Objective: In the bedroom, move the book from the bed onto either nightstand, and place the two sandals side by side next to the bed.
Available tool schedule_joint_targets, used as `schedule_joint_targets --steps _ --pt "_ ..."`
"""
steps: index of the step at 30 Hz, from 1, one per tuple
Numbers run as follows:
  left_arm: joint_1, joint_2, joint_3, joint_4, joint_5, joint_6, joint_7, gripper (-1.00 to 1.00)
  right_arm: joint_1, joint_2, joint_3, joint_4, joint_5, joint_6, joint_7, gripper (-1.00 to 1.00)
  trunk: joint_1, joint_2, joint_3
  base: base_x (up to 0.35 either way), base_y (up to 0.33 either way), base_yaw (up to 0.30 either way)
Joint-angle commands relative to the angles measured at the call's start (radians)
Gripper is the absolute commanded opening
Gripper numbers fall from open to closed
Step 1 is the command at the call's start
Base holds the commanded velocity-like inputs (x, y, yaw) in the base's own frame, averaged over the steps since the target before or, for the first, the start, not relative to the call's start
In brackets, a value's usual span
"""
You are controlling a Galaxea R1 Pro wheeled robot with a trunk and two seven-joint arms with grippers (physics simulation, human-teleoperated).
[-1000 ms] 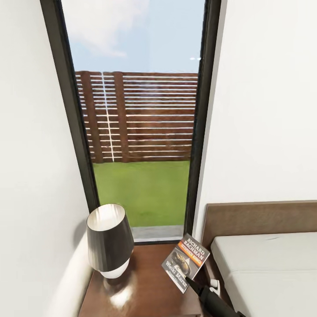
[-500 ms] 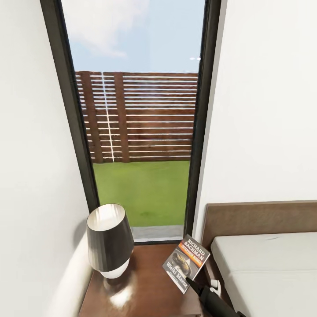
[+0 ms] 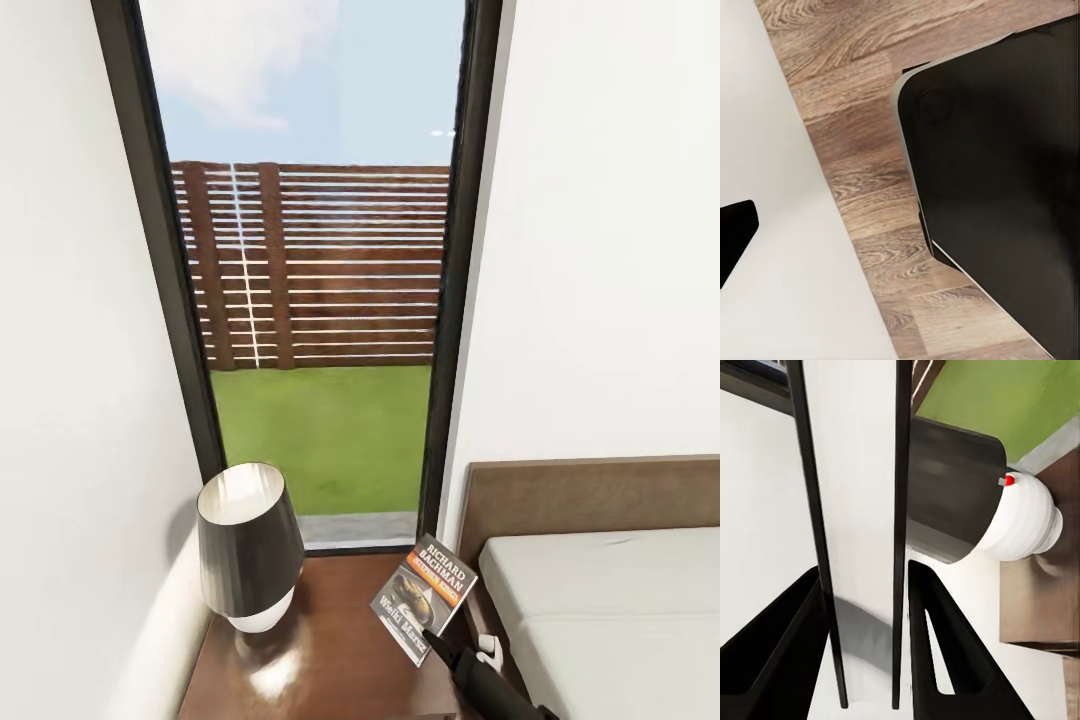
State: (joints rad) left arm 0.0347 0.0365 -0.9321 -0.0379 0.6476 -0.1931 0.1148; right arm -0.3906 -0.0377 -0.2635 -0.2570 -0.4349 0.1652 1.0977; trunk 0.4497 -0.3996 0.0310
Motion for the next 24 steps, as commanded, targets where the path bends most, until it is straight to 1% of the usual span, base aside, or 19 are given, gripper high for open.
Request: schedule_joint_targets --steps 1,4,24 --pt "0.001 0.001 -0.008 -0.003 0.005 0.0 0.006 1.0 0.0 0.0 0.001 0.0 -0.009 0.011 0.002 -1.0 0.0 0.0 0.0 0.0 0.0 0.0" --pt "0.001 -0.002 -0.008 -0.003 0.005 0.001 0.006 1.0 0.0 0.0 0.001 -0.001 -0.01 0.01 -0.009 -1.0 0.0 0.0 0.0 0.0 0.0 0.0" --pt "0.002 -0.004 -0.008 -0.002 0.003 0.004 0.006 1.0 -0.001 0.005 0.0 -0.004 -0.011 0.007 -0.021 -1.0 0.0 0.0 0.0 0.0 0.0 0.0"
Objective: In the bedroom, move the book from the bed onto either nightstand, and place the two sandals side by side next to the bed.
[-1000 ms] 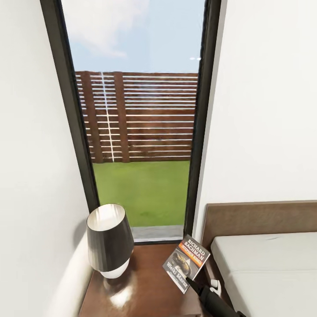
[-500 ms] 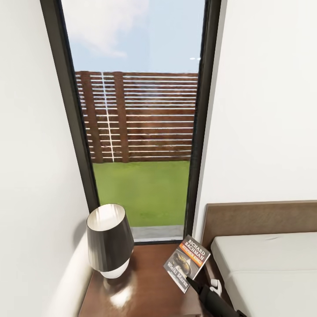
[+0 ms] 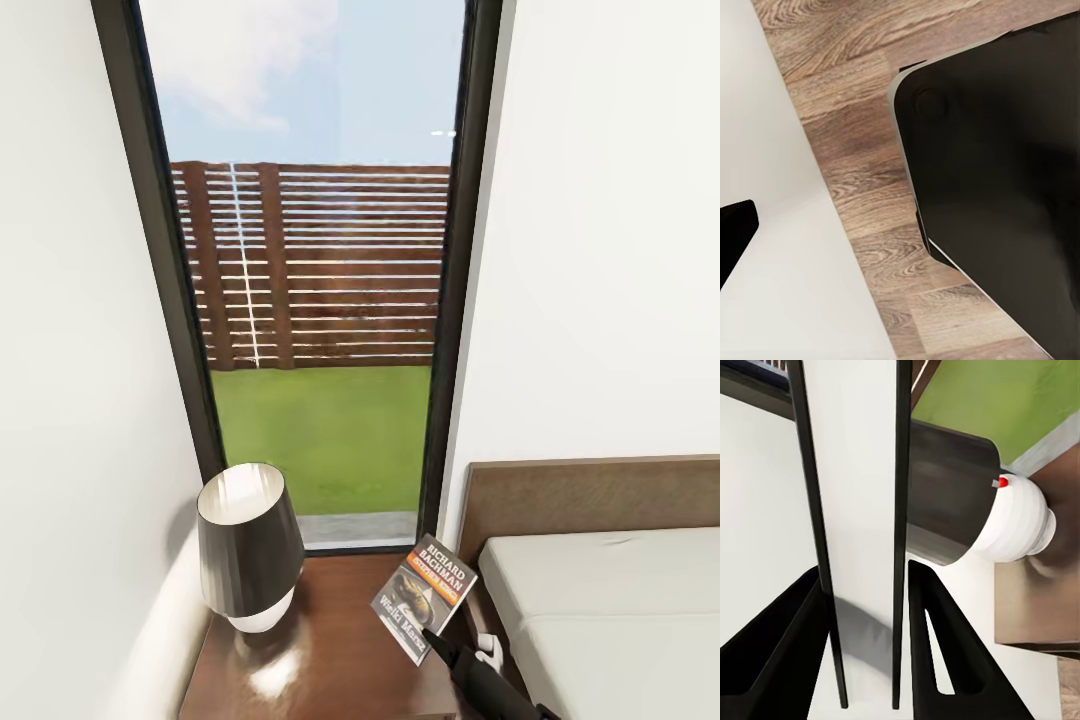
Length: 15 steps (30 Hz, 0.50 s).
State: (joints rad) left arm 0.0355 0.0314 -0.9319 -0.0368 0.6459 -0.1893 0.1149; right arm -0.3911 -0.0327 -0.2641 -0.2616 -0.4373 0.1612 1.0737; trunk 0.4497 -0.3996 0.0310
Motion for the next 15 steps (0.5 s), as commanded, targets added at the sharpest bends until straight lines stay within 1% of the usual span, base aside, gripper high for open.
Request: schedule_joint_targets --steps 1,6,15 --pt "0.001 0.001 -0.008 -0.003 0.005 0.0 0.006 1.0 0.0 0.001 0.001 0.001 -0.009 0.01 0.002 -1.0 0.0 0.0 0.0 0.0 0.0 0.0" --pt "0.0 0.001 -0.008 -0.003 0.005 0.0 0.006 1.0 0.0 0.002 0.001 0.001 -0.009 0.01 0.002 -1.0 0.0 0.0 0.0 0.013 0.008 0.0" --pt "0.0 0.0 -0.01 -0.005 0.006 -0.002 0.006 1.0 0.0 0.009 0.002 0.001 -0.009 0.009 0.002 -1.0 0.0 0.0 0.0 0.075 0.038 0.0"
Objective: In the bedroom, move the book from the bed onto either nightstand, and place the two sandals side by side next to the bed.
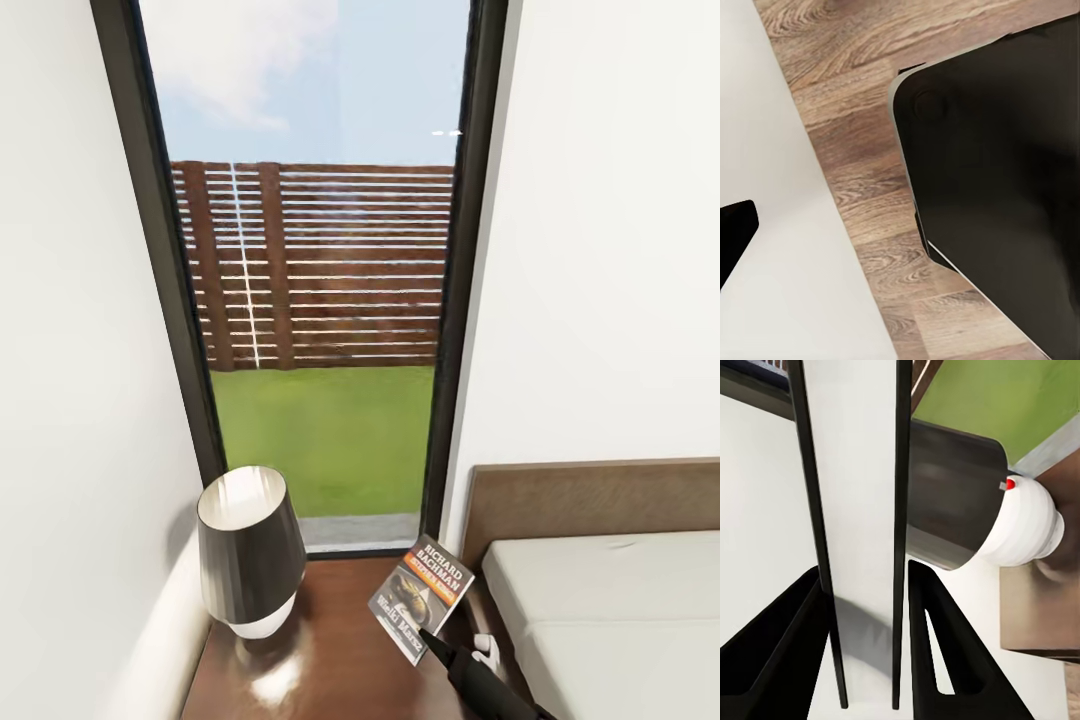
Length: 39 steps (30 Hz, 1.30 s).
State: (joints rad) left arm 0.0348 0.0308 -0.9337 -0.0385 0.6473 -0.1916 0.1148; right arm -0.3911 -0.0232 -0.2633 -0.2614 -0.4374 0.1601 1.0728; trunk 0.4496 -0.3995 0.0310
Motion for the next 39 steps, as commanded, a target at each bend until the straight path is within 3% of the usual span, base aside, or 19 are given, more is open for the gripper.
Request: schedule_joint_targets --steps 1,39 --pt "0.0 0.001 -0.009 -0.005 0.005 -0.001 0.006 1.0 0.0 0.001 0.001 0.001 -0.009 0.01 0.003 -1.0 0.0 0.0 0.0 0.036 0.017 0.0" --pt "-0.207 0.001 -0.001 -0.05 0.02 0.007 0.0 1.0 0.0 0.007 0.001 0.0 -0.009 0.009 0.009 -1.0 0.0 0.0 0.0 0.005 0.002 0.0"
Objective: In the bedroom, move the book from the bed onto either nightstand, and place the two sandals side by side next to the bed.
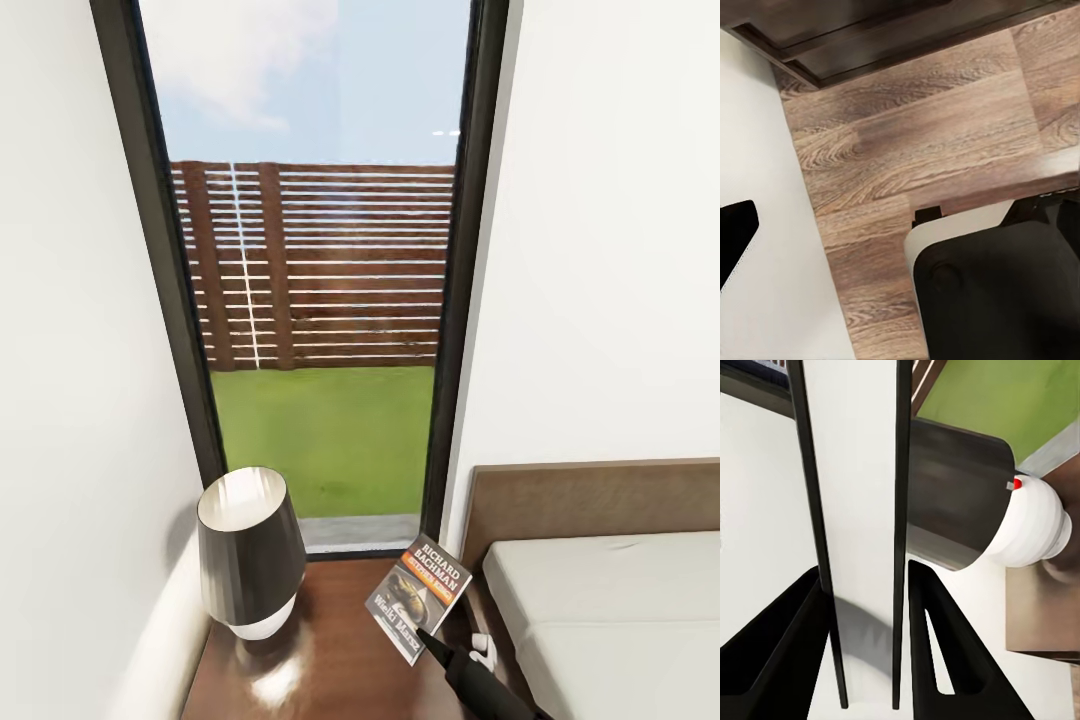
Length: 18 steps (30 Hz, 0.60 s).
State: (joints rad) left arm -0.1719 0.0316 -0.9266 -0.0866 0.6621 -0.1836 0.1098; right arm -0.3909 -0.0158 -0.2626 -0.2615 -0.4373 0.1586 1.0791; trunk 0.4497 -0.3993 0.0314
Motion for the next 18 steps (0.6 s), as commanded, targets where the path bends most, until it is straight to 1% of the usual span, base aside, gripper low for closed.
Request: schedule_joint_targets --steps 1,7,14,18 --pt "-0.004 0.001 -0.008 -0.001 0.005 0.0 0.006 1.0 0.0 0.0 0.001 0.0 -0.009 0.01 0.003 -1.0 0.0 -0.001 0.0 0.0 0.0 0.0" --pt "-0.021 0.001 -0.007 -0.001 0.006 0.015 0.005 1.0 0.0 0.003 0.002 0.0 -0.009 0.01 0.005 -1.0 0.0 -0.001 0.0 0.0 0.0 0.0" --pt "-0.027 0.001 -0.006 -0.002 0.007 0.023 0.004 1.0 0.0 0.005 0.002 0.001 -0.009 0.01 0.004 -1.0 0.0 -0.001 0.0 0.0 0.0 0.0" --pt "-0.029 0.0 -0.006 -0.002 0.007 0.025 0.004 1.0 0.0 0.011 0.002 0.001 -0.008 0.011 -0.001 -1.0 0.0 -0.001 0.0 0.0 0.0 0.0"
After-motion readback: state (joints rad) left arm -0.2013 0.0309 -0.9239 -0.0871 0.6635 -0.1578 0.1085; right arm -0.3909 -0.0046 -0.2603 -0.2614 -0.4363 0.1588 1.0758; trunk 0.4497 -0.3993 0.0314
